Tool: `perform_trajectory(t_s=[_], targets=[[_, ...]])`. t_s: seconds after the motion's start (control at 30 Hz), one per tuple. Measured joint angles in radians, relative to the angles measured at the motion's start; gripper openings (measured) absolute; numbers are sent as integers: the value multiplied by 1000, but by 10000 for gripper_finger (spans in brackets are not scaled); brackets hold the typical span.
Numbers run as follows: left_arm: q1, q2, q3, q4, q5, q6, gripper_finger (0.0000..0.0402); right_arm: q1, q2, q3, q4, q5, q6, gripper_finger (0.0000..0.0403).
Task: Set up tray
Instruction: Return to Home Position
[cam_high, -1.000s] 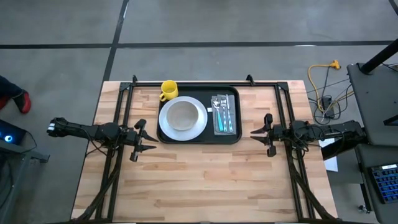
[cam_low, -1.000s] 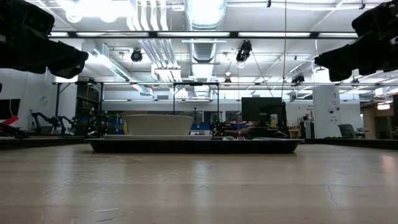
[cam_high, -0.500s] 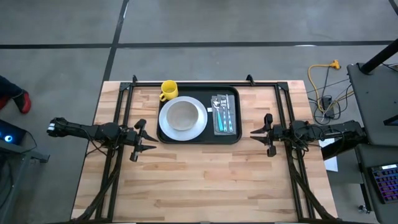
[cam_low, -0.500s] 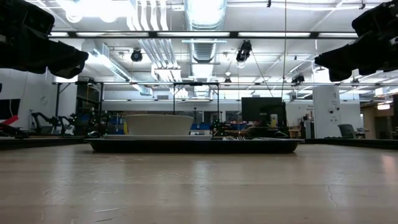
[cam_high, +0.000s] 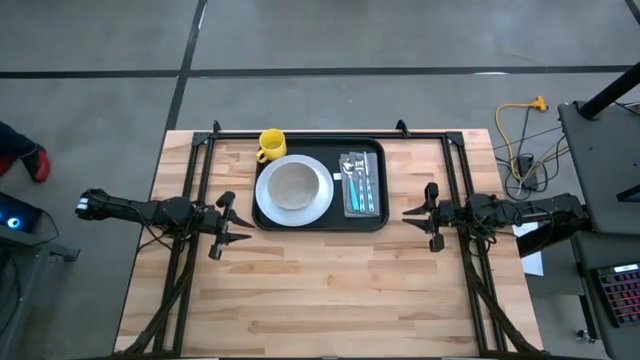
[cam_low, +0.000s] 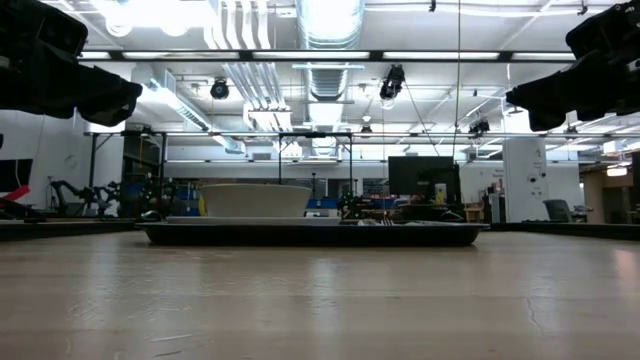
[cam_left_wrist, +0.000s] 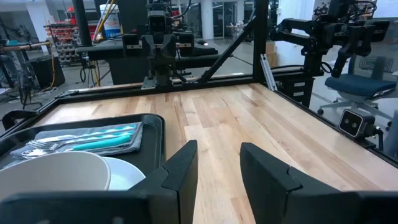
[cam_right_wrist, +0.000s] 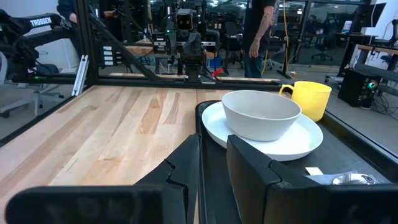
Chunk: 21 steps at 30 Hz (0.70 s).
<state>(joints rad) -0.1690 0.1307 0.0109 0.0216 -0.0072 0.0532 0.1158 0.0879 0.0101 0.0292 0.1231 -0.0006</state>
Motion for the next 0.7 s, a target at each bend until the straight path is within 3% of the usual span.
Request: perform_trajectory(t_s=[0.7], targets=[[0,0,0,0,0,0,102,0,0,0,0,2,0,79]])
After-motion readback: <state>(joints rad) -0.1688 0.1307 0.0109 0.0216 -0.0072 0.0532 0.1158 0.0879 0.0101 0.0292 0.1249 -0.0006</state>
